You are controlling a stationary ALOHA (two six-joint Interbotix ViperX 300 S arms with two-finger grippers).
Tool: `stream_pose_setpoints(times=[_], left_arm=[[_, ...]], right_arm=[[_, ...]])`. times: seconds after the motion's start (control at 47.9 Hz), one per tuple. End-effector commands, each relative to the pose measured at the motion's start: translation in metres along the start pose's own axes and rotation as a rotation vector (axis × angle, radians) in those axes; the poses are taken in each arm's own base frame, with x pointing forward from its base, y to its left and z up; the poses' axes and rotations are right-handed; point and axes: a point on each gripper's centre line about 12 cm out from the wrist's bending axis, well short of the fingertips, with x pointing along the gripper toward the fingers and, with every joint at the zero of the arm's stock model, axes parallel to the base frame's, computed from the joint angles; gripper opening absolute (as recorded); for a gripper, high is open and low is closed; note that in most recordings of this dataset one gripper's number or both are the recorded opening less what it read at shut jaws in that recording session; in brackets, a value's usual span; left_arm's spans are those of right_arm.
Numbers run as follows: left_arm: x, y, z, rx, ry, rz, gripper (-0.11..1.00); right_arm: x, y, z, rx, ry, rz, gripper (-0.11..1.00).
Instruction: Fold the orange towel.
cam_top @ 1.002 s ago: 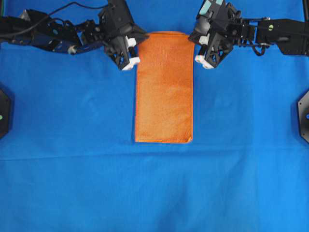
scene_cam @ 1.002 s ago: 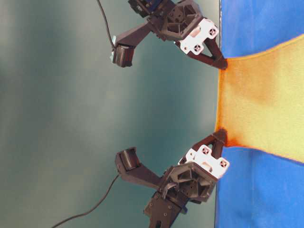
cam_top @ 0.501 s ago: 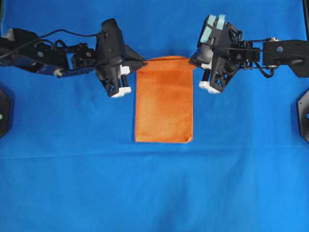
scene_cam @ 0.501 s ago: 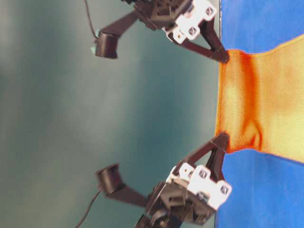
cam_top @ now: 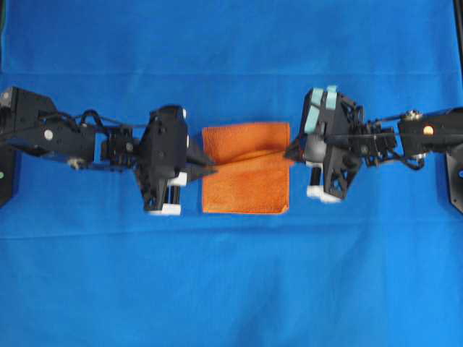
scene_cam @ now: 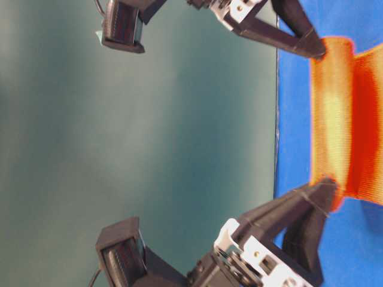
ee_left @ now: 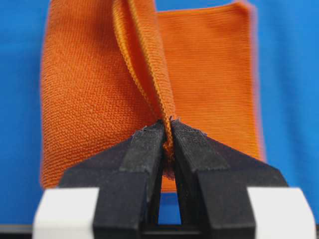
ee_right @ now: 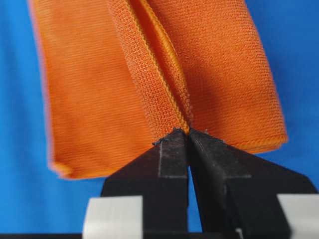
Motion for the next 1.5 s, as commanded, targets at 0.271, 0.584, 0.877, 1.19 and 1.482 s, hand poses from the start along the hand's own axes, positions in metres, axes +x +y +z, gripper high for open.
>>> stream_pose_setpoints(times=[0.271,0.584,0.877,1.19,1.482], left_arm=[[0.016,-0.028,-0.015,-0.037,0.027,-0.058,0.03],[0.020,-0.037,-0.020,-0.048,0.020,-0.075,0.04],[0.020,-0.037,-0.018,-0.048,0.016,-0.075,0.41],[-0.003,-0.030,-0.002,-0.050,0.008,-0.066,0.70],[-0.070,-0.024,0.029,-0.043,-0.091,-0.065,0.69]], right_arm=[[0.013,0.026,-0.013,0.022,0.041,0.055,0.04],[0.025,0.034,-0.014,0.045,0.018,0.106,0.04],[0.026,0.039,-0.007,0.043,0.004,0.116,0.37],[-0.009,0.053,0.015,0.000,-0.063,0.131,0.58],[-0.071,0.038,0.023,-0.038,-0.142,0.072,0.58]])
